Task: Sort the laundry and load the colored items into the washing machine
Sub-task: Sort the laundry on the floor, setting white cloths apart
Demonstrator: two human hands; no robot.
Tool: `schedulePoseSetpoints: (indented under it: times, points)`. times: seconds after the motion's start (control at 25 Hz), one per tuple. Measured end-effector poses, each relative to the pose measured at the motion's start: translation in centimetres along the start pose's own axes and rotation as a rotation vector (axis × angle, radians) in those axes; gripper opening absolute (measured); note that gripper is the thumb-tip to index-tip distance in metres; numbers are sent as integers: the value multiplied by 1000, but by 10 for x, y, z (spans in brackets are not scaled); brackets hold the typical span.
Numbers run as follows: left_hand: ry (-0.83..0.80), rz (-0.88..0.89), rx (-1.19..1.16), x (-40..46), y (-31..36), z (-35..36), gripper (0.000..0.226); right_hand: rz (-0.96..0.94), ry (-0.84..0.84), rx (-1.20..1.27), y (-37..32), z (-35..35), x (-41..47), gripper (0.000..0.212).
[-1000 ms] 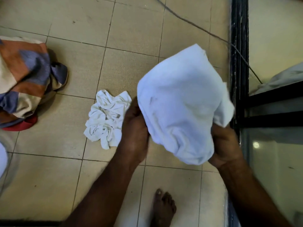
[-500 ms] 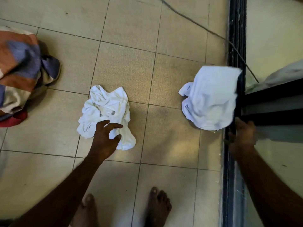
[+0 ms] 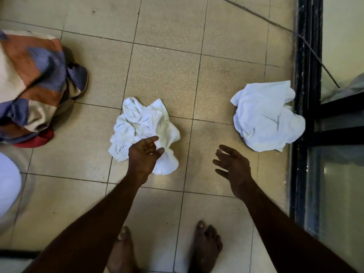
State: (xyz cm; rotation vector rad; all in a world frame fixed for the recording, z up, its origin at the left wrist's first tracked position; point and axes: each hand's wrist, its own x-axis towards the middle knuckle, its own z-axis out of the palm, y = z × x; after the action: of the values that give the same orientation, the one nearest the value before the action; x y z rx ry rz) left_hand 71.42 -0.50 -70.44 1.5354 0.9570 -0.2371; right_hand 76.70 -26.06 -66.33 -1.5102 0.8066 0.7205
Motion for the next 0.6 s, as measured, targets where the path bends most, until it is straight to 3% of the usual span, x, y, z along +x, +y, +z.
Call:
schedulePoseSetpoints:
  times: [0.08,0.16,0.24,0.36,0.44,0.52,0.6]
  points:
    - [28,91,-165,-8,17,-7,39,-16,-112,-59,-6,23,-9,30]
    - [-39,146,-343,-22,44,-17,36,-34,-227,-126,-11,49,-18,47]
    - [-240,168,-580,-40,67,-30,39,-33,-377,-127,-18,76,-31,64]
    - [-545,136,-841,-67,87,-54,65,-36,-587,123,-27,112,-45,51]
    - [-449,118,-829,-77,85,-63,78,-62,-531,233,-39,126,-52,30]
    - [-189,135,-689,-77,74,-66,69,-88,-479,217,-54,130,-58,41]
    - [-13,75,-543,-71,62,-66,70,-123,-580,253,-68,122,-67,33]
